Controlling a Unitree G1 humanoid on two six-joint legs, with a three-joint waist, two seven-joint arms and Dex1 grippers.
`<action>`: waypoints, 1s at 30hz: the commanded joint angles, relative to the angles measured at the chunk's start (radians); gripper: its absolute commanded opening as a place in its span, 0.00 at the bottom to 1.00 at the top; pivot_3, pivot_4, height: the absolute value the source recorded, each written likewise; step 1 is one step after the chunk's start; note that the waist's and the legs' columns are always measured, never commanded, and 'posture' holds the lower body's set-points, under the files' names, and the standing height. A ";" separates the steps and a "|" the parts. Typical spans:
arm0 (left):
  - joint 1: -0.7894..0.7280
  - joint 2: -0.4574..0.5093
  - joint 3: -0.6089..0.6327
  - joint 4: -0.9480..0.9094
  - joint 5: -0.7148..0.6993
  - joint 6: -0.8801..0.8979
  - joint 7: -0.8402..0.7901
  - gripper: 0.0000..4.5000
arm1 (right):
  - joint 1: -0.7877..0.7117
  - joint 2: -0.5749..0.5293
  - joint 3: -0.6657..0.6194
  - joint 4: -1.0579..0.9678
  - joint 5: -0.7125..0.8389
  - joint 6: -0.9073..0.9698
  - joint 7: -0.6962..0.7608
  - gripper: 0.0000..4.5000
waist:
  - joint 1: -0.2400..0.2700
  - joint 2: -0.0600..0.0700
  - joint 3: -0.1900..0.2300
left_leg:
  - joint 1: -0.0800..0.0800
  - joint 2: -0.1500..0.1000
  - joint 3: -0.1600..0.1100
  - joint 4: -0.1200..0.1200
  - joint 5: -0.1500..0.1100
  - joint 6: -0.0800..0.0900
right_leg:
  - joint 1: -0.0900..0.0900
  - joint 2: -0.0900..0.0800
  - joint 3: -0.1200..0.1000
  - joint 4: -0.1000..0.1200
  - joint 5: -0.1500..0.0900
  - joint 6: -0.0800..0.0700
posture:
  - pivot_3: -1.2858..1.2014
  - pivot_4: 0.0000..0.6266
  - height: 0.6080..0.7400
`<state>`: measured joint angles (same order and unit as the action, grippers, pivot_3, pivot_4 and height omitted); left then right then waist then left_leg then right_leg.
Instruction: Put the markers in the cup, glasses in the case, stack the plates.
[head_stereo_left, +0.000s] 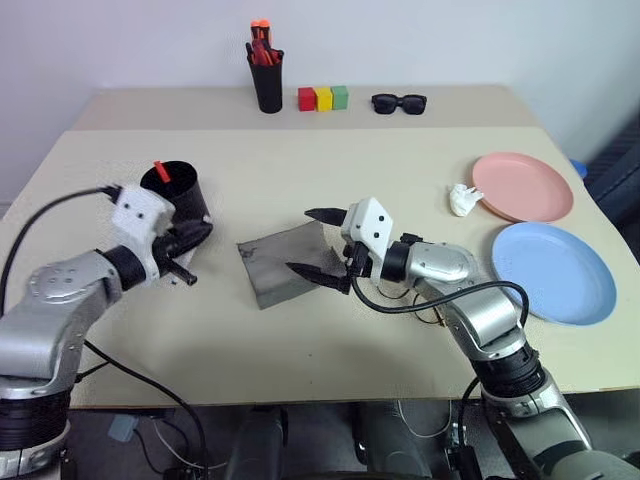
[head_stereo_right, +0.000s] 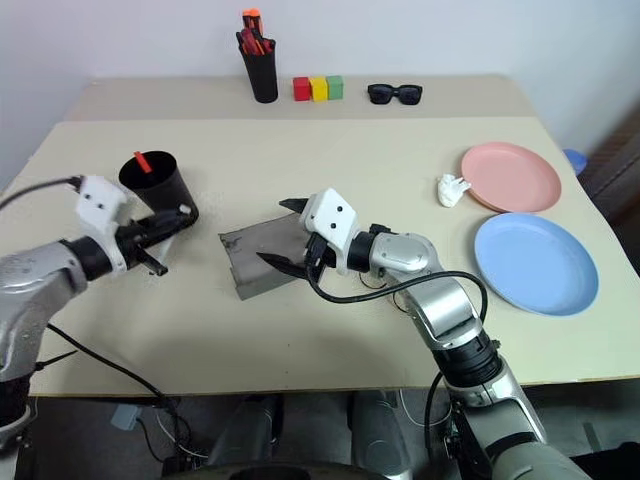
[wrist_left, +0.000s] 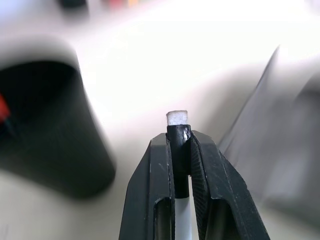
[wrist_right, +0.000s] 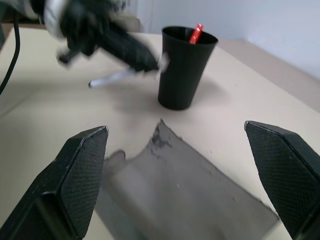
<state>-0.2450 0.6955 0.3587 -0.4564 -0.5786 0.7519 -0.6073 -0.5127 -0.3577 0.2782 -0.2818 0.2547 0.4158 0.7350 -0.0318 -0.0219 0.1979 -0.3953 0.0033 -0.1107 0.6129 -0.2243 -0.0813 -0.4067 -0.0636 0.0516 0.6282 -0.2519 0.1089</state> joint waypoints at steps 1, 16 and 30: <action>-0.150 -0.073 0.064 -0.015 -0.044 -0.075 0.107 0.00 | -0.046 0.036 -0.034 0.022 -0.011 -0.048 -0.032 1.00 | 0.005 0.000 0.000 | 0.000 0.000 0.000 0.001 0.000 0.000 | 0.000 0.000 0.000 0.000 0.000 0.000 | 0.52 0.24 1.00; -0.353 -0.181 -0.017 0.396 0.341 -0.506 0.404 0.00 | -0.102 0.204 -0.037 0.030 0.010 -0.057 -0.115 1.00 | -0.011 0.000 0.000 | 0.001 0.000 0.000 -0.001 0.000 0.000 | -0.001 0.001 0.000 0.002 0.003 0.005 | 0.52 0.24 1.00; -0.308 -0.239 -0.018 0.448 0.338 -0.551 0.413 0.00 | -0.079 0.204 -0.016 0.002 0.013 -0.040 -0.119 1.00 | -0.012 0.000 0.000 | 0.001 0.000 -0.001 -0.001 0.000 0.000 | -0.001 0.002 0.000 0.003 0.003 0.005 | 0.52 0.24 1.00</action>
<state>-0.5512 0.4514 0.3288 0.0097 -0.2358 0.2207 -0.2019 -0.5862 -0.1590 0.2654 -0.2341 0.2571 0.3824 0.6161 -0.0435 -0.0220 0.1977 -0.3942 0.0032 -0.1114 0.6117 -0.2243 -0.0811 -0.4077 -0.0621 0.0515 0.6312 -0.2493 0.1141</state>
